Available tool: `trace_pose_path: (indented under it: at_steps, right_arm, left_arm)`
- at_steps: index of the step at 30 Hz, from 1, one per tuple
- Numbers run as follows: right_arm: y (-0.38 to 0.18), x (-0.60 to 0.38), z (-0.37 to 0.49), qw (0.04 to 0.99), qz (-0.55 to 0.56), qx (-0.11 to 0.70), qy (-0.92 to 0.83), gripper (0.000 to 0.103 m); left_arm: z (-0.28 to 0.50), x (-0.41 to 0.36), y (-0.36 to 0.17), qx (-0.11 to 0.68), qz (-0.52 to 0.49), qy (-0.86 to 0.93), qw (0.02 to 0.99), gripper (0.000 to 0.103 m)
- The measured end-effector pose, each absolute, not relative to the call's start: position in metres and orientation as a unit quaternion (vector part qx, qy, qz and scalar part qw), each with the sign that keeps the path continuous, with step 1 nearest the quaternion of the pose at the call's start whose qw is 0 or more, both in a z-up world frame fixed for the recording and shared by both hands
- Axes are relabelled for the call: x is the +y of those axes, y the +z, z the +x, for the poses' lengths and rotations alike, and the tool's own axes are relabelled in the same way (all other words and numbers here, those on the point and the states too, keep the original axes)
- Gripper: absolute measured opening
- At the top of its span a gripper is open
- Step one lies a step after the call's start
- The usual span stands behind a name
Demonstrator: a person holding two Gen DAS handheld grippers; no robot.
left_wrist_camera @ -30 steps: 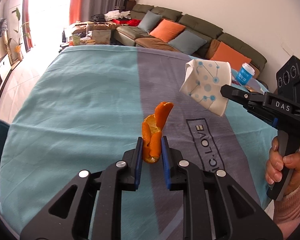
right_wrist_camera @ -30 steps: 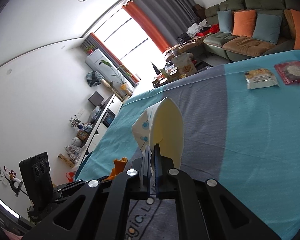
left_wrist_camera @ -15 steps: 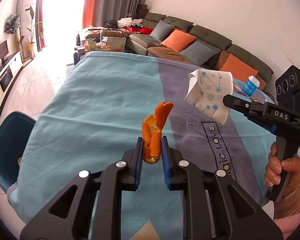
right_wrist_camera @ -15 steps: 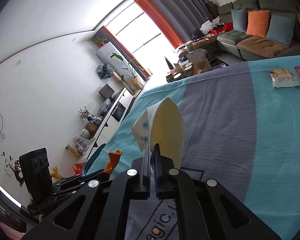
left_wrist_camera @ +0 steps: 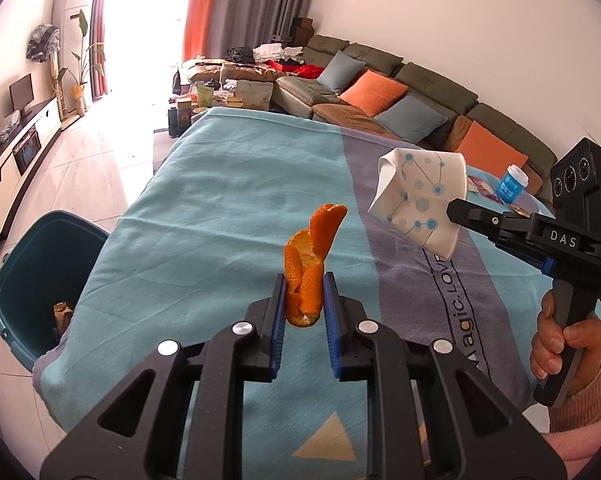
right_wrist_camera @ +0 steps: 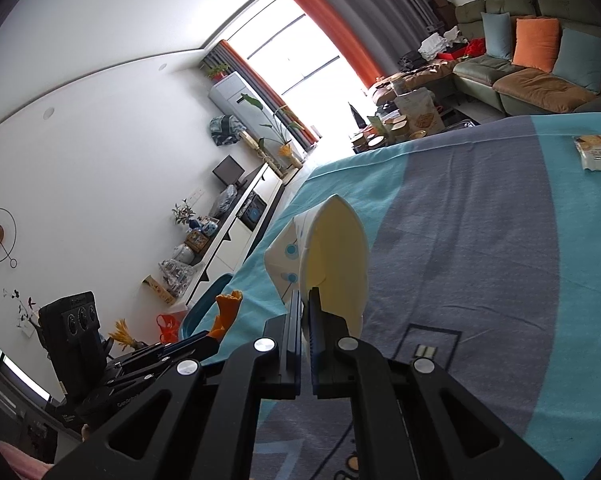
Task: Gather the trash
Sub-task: 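Carry the paper cup and orange peel from the bed toward the teal bin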
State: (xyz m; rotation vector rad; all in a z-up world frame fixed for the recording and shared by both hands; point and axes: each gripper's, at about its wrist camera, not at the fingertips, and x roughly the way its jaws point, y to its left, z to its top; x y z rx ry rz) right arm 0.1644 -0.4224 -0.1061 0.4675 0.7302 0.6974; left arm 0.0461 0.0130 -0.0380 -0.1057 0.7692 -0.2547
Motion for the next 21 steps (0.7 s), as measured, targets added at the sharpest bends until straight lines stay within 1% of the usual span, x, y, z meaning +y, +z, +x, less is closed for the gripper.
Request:
trace_pose_path:
  at_steps: [21]
  right_arm:
    - [-0.101, -0.378, 0.162, 0.828, 0.203, 0.36, 0.379, 0.002]
  left_arm:
    - [0.019, 0.044, -0.025, 0.364, -0.066, -0.085, 0.925, 0.018]
